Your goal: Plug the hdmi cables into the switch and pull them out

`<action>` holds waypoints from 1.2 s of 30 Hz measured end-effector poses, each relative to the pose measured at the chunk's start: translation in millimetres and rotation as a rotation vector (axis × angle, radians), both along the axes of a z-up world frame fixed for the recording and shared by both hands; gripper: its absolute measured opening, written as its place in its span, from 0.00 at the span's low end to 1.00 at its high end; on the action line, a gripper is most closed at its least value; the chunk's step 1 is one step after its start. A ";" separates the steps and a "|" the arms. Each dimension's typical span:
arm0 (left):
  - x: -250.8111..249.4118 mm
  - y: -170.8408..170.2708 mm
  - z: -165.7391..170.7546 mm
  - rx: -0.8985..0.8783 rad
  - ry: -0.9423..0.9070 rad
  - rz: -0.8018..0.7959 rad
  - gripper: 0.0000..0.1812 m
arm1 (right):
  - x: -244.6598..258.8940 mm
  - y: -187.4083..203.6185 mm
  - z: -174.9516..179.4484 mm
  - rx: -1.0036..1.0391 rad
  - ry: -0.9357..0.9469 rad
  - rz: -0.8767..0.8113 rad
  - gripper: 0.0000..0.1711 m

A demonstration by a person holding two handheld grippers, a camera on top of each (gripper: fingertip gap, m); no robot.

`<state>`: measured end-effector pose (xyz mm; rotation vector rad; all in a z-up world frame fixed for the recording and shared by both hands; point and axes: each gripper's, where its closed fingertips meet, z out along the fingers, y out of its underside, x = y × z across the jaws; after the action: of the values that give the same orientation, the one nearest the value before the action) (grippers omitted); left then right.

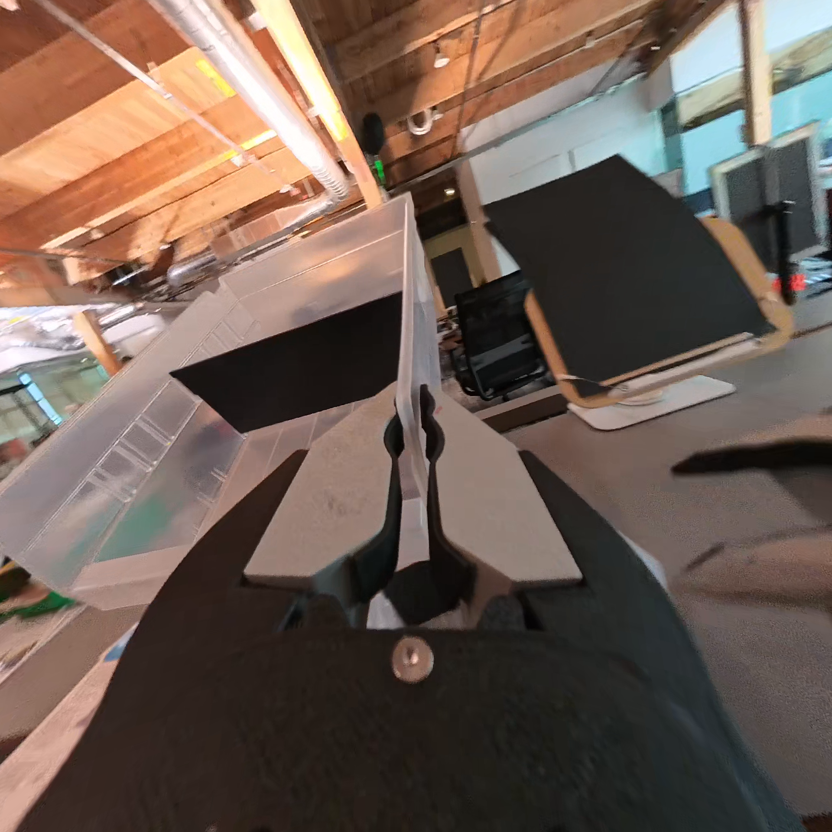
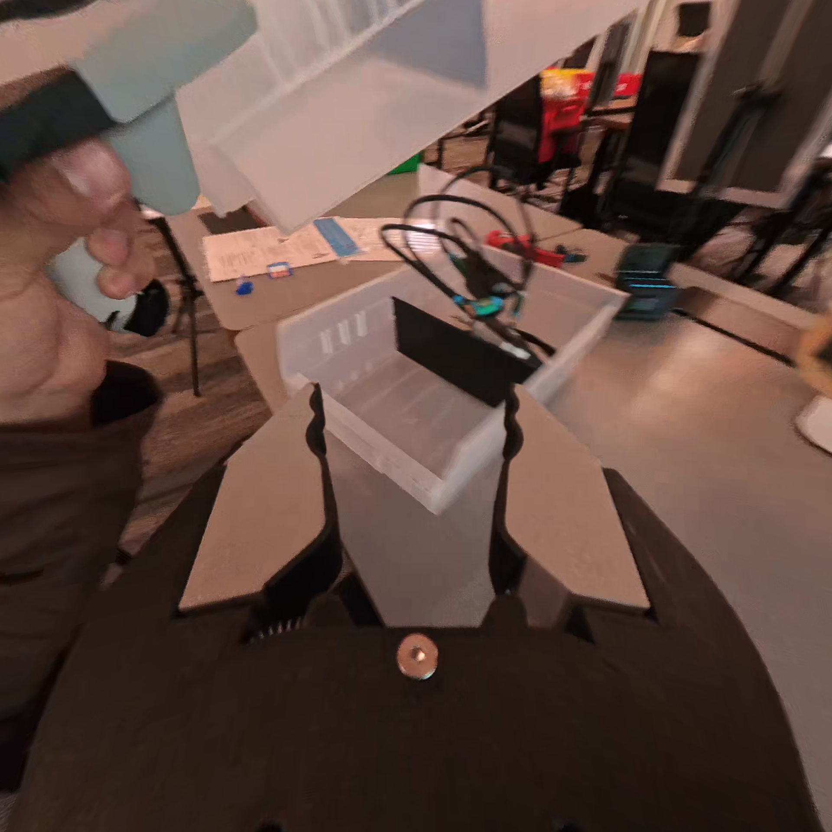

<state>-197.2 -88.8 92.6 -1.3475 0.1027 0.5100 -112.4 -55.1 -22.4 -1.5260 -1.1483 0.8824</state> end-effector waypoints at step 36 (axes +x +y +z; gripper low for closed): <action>161.6 90.0 -124.6 -0.465 -0.243 -0.648 0.29 | 260.9 68.0 -104.1 -0.177 -0.783 0.038 0.15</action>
<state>-35.7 1.2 -31.9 -1.7118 0.4616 -0.2436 148.5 12.8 -126.6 -2.0864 -1.6794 0.4023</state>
